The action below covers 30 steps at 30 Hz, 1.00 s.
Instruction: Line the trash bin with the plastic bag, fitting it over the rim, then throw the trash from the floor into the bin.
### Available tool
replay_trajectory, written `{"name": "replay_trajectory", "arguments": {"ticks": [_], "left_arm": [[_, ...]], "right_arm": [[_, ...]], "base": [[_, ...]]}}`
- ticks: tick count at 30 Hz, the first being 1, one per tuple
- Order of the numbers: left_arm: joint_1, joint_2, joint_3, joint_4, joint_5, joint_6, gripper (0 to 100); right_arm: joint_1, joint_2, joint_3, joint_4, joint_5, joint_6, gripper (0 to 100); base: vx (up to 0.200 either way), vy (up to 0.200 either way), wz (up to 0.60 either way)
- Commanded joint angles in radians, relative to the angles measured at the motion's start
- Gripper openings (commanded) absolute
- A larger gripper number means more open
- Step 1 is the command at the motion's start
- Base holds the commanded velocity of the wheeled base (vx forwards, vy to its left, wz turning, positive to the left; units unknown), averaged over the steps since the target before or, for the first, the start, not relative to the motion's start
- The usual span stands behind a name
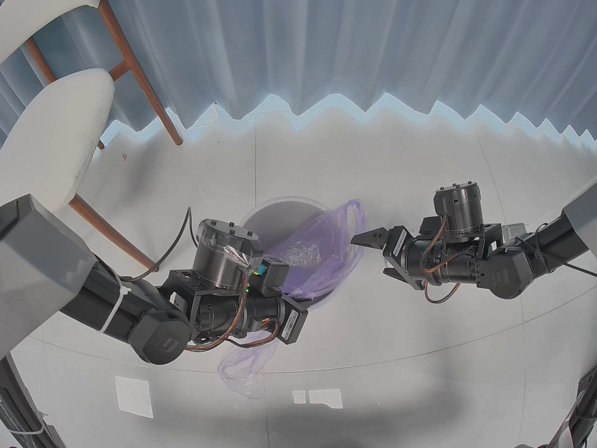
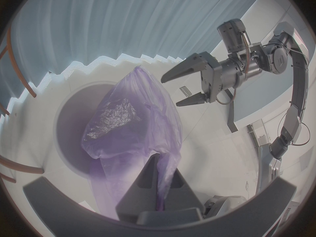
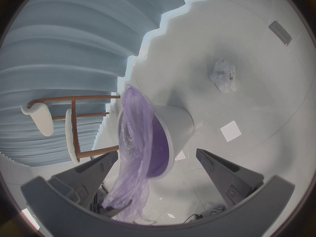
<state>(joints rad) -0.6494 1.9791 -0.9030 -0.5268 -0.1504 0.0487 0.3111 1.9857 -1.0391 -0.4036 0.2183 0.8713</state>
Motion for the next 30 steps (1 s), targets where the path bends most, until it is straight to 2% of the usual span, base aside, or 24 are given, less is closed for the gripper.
{"name": "replay_trajectory", "arguments": {"ticks": [1,21,30], "left_arm": [[-0.01,0.021,-0.008,-0.004,0.0,0.0,0],[-0.012,0.02,-0.01,-0.01,0.0,0.0,0],[-0.012,0.023,-0.011,-0.012,0.0,-0.001,0]], "right_arm": [[-0.003,0.056,-0.056,0.0,-0.005,0.0,100],[-0.024,0.173,-0.17,-0.001,-0.114,0.002,100],[-0.036,0.174,-0.177,0.0,-0.114,0.0,100]], "base": [[0.0,0.0,0.0],[0.0,0.0,0.0],[0.0,0.0,0.0]]}}
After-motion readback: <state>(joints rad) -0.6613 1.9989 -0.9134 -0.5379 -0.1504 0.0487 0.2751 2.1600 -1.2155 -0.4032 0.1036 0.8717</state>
